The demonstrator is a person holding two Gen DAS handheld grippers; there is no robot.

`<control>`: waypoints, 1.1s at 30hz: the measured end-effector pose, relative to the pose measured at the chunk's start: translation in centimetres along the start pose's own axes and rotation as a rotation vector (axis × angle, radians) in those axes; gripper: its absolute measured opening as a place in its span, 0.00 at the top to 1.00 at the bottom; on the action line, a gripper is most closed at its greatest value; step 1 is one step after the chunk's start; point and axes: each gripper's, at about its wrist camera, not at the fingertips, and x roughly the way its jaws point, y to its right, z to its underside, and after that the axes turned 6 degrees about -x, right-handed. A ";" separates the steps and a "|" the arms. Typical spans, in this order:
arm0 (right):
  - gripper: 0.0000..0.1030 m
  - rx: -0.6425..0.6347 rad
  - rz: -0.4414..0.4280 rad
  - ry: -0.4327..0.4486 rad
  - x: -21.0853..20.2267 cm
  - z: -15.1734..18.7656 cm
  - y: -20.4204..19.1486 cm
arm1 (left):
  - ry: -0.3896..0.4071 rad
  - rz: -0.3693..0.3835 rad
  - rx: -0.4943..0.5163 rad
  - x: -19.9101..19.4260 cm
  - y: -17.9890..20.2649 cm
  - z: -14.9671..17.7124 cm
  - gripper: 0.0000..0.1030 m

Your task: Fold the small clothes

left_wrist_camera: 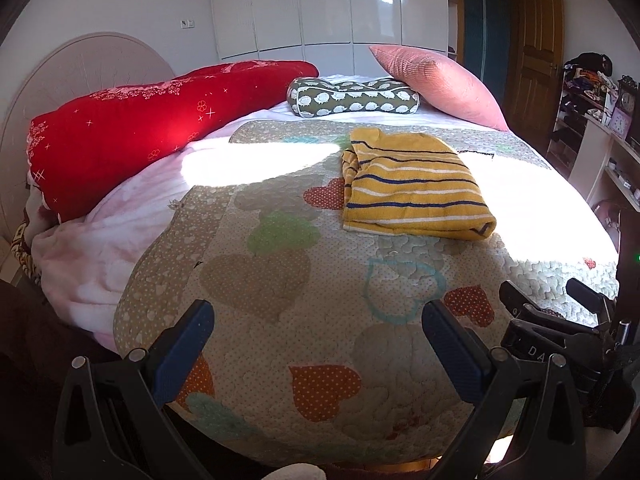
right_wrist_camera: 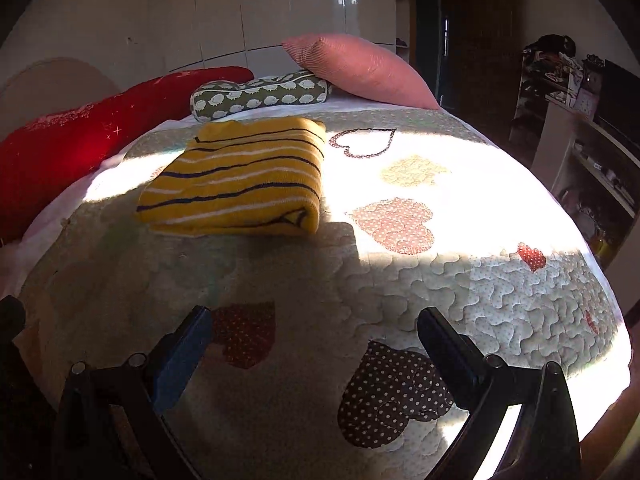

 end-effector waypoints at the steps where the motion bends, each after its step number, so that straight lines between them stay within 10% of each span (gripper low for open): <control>1: 0.00 0.007 -0.001 0.002 -0.1 -0.1 -0.1 | 0.008 -0.002 -0.002 -0.3 -0.2 -0.1 0.00; 33: 0.00 0.066 0.009 -0.039 1.3 0.9 3.2 | -0.173 0.095 0.031 6.5 3.5 2.0 0.00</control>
